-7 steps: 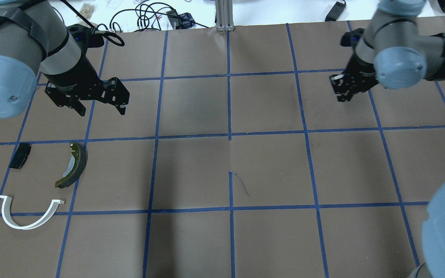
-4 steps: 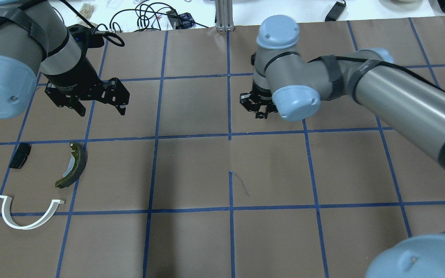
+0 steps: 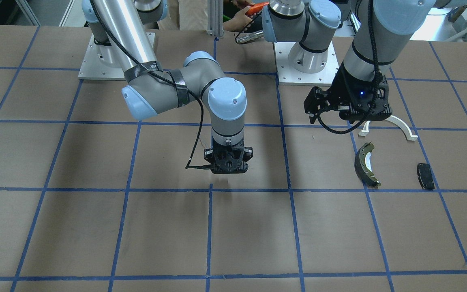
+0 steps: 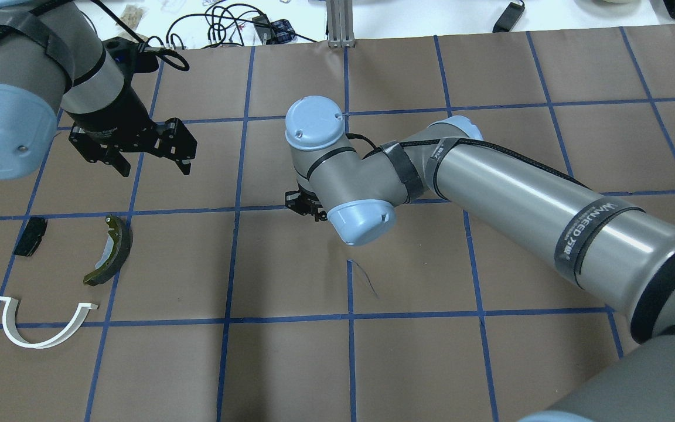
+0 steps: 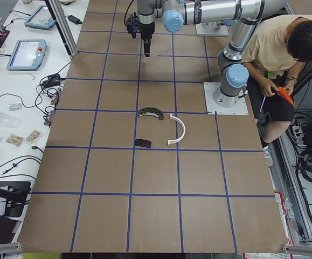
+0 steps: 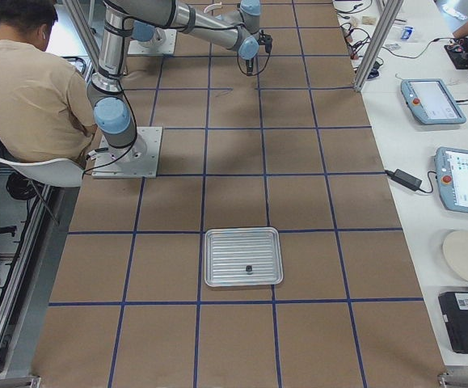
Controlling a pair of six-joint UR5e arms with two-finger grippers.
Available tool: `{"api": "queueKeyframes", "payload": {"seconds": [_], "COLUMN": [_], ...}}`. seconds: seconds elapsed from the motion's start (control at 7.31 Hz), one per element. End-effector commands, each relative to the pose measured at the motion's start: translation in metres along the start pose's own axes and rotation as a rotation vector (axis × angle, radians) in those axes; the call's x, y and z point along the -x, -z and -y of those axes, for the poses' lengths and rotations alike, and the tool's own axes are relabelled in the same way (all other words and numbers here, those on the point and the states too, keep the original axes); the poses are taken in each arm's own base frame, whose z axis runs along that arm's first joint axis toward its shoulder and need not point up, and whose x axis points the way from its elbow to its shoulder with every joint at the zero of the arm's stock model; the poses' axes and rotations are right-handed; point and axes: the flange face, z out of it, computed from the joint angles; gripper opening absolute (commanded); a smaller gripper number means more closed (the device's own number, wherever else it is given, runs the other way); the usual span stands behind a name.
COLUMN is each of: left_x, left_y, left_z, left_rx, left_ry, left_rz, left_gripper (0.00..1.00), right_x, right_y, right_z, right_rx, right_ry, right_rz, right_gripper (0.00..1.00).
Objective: Place bearing gear from tray to pile
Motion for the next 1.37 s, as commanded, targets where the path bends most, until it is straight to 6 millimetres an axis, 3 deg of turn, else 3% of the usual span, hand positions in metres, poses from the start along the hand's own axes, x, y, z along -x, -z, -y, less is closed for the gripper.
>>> {"api": "queueKeyframes", "payload": {"seconds": [0.0,0.14,0.27,0.41,0.55,0.68,0.82,0.96,1.09,1.23], "left_x": [0.000,0.002,0.005,-0.005,-0.033,-0.069,-0.102,-0.137,-0.162,-0.177], "left_y": [-0.009,-0.012,-0.022,-0.042,-0.069,-0.094,-0.119,-0.141,-0.162,-0.182], "left_z": [0.005,0.007,0.012,0.020,0.016,0.012,0.013,0.009,0.011,0.014], "left_rx": [0.023,0.025,0.041,0.011,0.005,-0.012,-0.020,-0.009,-0.026,-0.024], "left_ry": [0.002,0.004,0.016,0.009,-0.034,-0.013,-0.020,-0.057,-0.089,-0.085], "left_rz": [-0.006,-0.005,-0.015,-0.017,-0.012,-0.014,-0.016,-0.011,-0.021,-0.038], "left_gripper": [1.00,1.00,1.00,1.00,1.00,1.00,1.00,1.00,1.00,0.97], "right_x": [-0.035,-0.097,-0.177,-0.257,-0.339,-0.427,-0.496,-0.557,-0.616,-0.682], "right_y": [0.022,0.048,0.070,0.084,0.088,0.097,0.105,0.110,0.114,0.115], "right_z": [0.027,0.055,0.079,0.095,0.105,0.106,0.100,0.087,0.069,0.045], "right_rx": [-0.024,-0.011,0.022,0.036,0.055,0.065,0.060,0.061,0.058,0.036], "right_ry": [-0.065,-0.106,-0.053,-0.030,0.000,0.059,0.072,-0.007,0.023,0.040], "right_rz": [0.006,-0.003,-0.022,-0.037,-0.042,-0.100,-0.115,-0.118,-0.118,-0.135], "right_gripper": [1.00,1.00,1.00,1.00,1.00,1.00,1.00,1.00,1.00,1.00]}}
